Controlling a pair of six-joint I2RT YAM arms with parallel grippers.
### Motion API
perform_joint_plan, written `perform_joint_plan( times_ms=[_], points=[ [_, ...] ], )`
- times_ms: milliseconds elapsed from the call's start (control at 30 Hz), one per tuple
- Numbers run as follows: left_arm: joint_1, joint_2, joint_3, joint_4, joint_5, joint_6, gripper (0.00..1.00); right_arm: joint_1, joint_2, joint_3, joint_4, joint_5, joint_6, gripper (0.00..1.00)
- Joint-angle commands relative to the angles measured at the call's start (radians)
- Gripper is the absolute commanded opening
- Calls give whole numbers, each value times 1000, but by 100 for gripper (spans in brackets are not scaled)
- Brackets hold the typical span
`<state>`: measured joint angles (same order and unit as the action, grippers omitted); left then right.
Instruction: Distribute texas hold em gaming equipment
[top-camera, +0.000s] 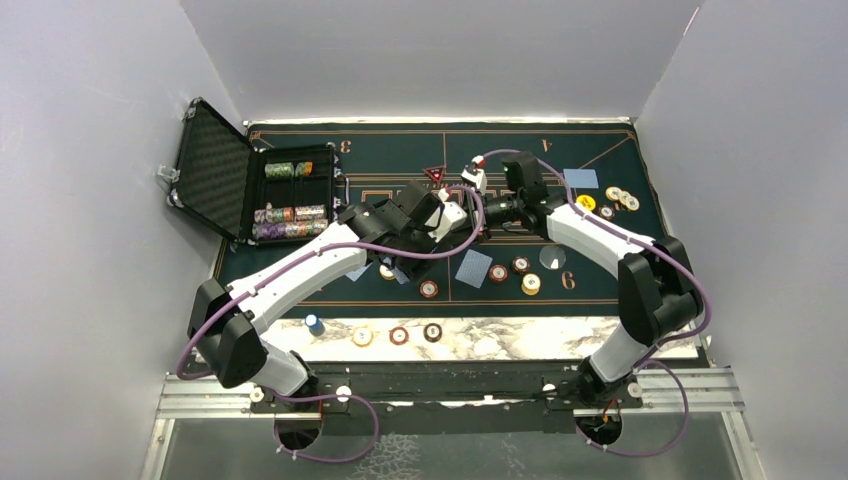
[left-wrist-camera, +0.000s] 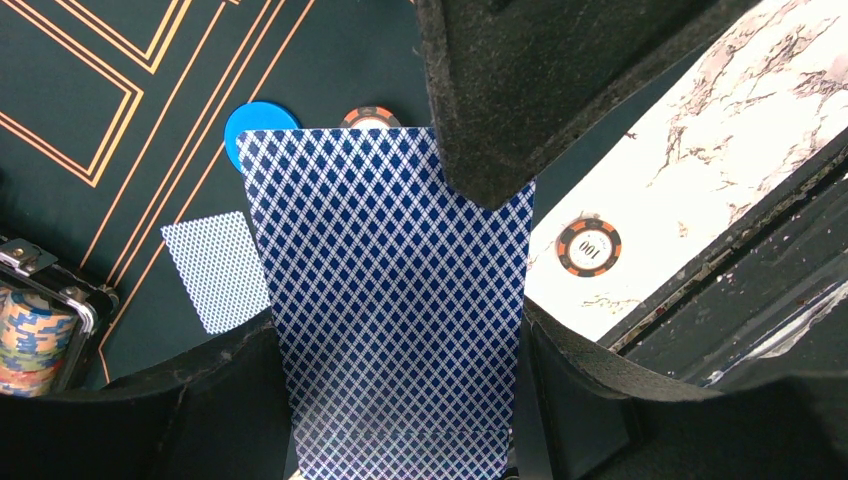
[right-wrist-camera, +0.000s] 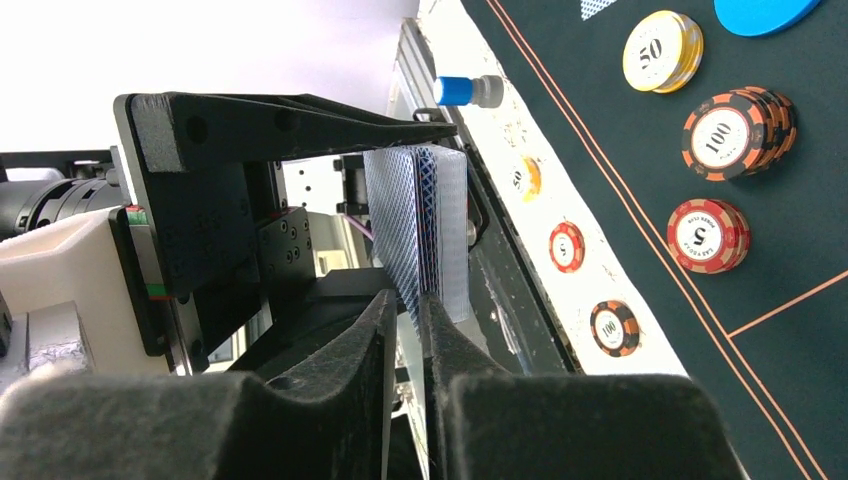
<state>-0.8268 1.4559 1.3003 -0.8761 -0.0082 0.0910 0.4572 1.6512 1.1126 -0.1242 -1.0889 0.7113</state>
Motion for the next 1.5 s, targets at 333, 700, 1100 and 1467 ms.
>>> perform_joint_plan(
  times_ms=[333,700,1100,1467],
  points=[
    [-2,-37,13,12,-14,-15,0,-16,13,-55,170,-77,134,1],
    [-2,-48,14,-1,-60,-70,0,-243,-85,-145,372,-162,267,1],
    [-2,-57,141,-85,-60,-128,0,-215,224,16,537,7,208,1],
    [-3,-73,219,-162,-89,-158,0,151,541,281,613,97,306,1]
  ],
)
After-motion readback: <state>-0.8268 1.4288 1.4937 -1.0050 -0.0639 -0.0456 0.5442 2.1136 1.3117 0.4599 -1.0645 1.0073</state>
